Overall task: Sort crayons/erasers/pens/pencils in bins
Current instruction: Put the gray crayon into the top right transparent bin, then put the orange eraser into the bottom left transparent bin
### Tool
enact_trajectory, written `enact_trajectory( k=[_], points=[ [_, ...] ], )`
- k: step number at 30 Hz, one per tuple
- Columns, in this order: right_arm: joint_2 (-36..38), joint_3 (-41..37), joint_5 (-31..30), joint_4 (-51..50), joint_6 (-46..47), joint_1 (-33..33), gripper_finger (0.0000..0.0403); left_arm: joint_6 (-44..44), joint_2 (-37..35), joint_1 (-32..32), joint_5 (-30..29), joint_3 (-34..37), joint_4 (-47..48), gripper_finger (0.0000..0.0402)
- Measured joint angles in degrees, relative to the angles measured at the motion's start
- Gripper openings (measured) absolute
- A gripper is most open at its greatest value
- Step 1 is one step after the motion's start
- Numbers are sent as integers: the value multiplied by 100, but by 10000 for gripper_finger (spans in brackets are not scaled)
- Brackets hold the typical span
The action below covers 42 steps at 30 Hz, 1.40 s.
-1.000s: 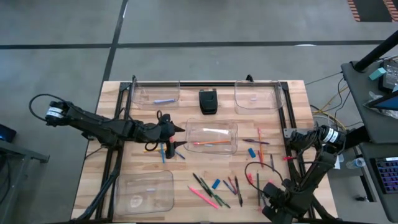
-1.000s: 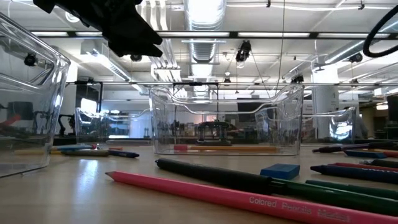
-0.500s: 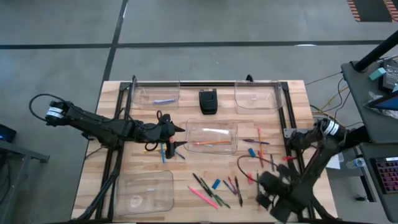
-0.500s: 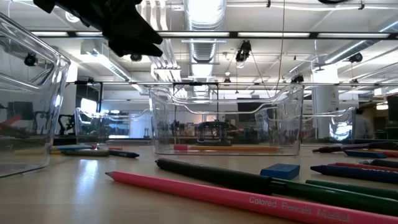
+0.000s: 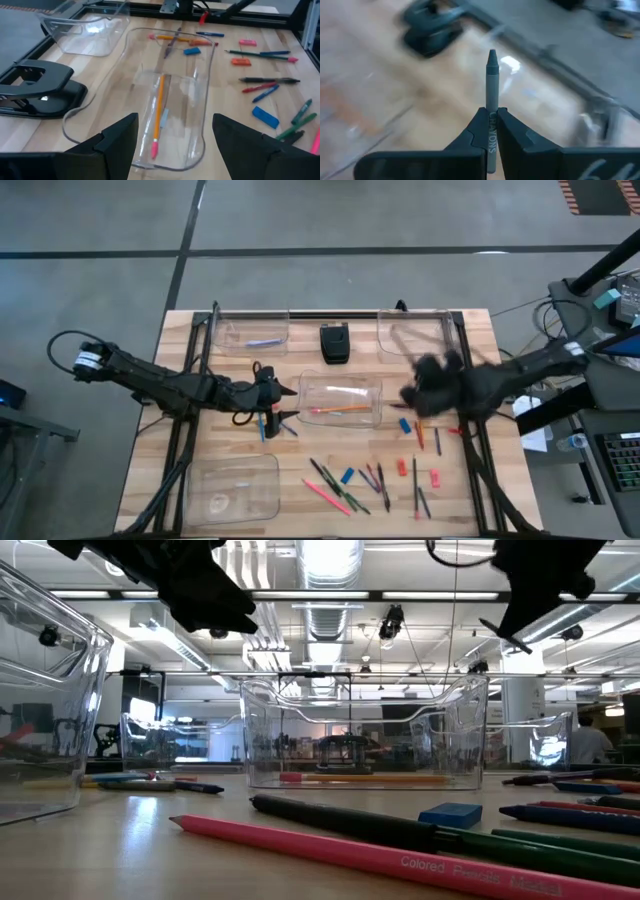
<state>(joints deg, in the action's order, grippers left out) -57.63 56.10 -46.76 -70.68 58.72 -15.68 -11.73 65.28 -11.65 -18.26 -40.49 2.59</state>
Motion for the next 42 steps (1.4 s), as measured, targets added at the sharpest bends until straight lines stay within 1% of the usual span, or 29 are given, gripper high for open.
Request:
enact_trajectory(
  k=[2, 4, 6, 9, 12, 15, 16, 19, 21, 25, 30, 33, 35, 37, 39, 40, 42],
  points=[
    [424, -267, -36, 362, -546, 651, 13, 4, -7, -7, -1, 0, 0, 242],
    [793, -540, 98, 878, -1224, 1276, 13, 7, -11, -7, -3, -1, -5, 242],
    [1070, -801, 398, 1427, -1864, 1868, 13, 49, -23, -5, -25, 0, -4, 242],
    [1251, -1179, 943, 2276, -2728, 2732, 13, 180, -39, -3, -97, 0, -33, 242],
    [1165, -1487, 1601, 3117, -3392, 3547, 13, 196, -39, -3, -174, 0, -37, 242],
    [891, -1699, 2209, 3914, -3956, 4249, 13, 195, -46, -3, -182, -11, -57, 242],
    [774, -1729, 2323, 4130, -4115, 4462, 13, 195, -46, -3, -184, -29, -59, 242],
    [391, -1743, 2413, 4550, -4491, 4992, 13, 195, -59, 2, -189, -78, -60, 242],
    [119, -1690, 2432, 4634, -4678, 5264, 20, 198, -59, 2, -192, -108, -59, 242],
    [-399, -1559, 2480, 4649, -4994, 5613, 52, 316, -59, 2, -195, -160, -59, 242],
    [-925, -1391, 2483, 4683, -5478, 5889, 99, 315, -59, 4, -195, -184, -59, 242],
    [-1070, -1261, 2479, 4751, -5732, 5924, 121, 332, -59, 6, -199, -208, -60, 242],
    [-1033, -1181, 2558, 4750, -5842, 5884, 132, 331, -59, 17, -199, -227, -58, 242],
    [-850, -1154, 2890, 4778, -5881, 5785, 139, 292, -59, 29, -204, -232, -55, 242],
    [-524, -1158, 3424, 4792, -5885, 5656, 142, -60, -59, 56, -286, -234, 81, 242],
    [-327, -1181, 3706, 4817, -5886, 5581, 142, -409, -53, 86, -369, -237, 257, 242],
    [88, -1254, 4182, 4854, -5840, 5391, 143, -1239, -48, 198, -454, -274, 922, 242]
  ],
)
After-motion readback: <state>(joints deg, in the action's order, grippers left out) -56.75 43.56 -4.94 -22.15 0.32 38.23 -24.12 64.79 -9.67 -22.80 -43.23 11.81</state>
